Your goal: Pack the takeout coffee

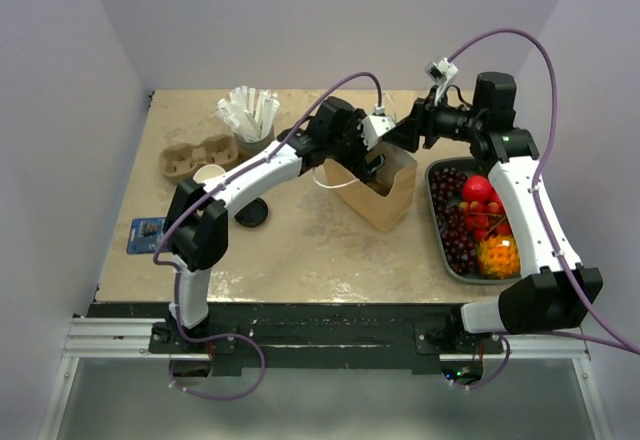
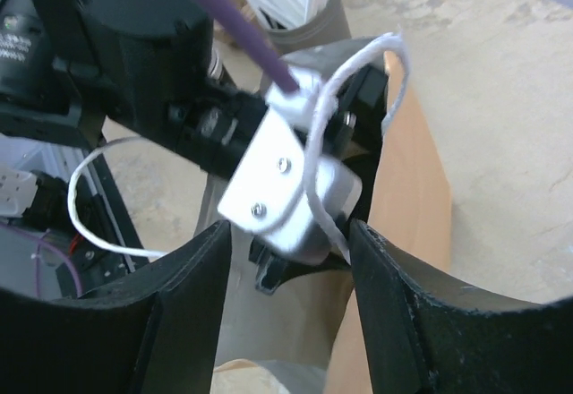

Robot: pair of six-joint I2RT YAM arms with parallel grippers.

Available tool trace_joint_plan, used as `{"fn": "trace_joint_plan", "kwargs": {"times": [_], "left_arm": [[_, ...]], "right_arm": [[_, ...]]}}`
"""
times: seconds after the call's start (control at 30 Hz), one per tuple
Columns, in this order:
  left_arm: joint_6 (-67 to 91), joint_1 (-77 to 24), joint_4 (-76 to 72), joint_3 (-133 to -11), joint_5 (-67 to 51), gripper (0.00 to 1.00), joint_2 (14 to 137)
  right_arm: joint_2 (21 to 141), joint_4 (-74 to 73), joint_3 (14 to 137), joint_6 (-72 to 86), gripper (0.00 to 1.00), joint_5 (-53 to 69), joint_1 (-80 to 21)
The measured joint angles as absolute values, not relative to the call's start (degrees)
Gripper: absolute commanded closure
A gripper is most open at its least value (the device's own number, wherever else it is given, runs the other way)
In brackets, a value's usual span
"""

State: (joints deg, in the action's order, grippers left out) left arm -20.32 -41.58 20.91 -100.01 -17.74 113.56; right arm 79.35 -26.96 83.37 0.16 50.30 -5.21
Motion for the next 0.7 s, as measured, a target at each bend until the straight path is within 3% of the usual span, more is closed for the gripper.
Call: {"fn": "trace_joint_plan", "kwargs": {"times": [0.7], "left_arm": [[-14.0, -39.8, 11.8, -101.9, -22.1, 0.00, 110.1]], "right_arm": [[80.2, -23.0, 85.3, 9.2, 0.34, 55.0, -4.2]]}}
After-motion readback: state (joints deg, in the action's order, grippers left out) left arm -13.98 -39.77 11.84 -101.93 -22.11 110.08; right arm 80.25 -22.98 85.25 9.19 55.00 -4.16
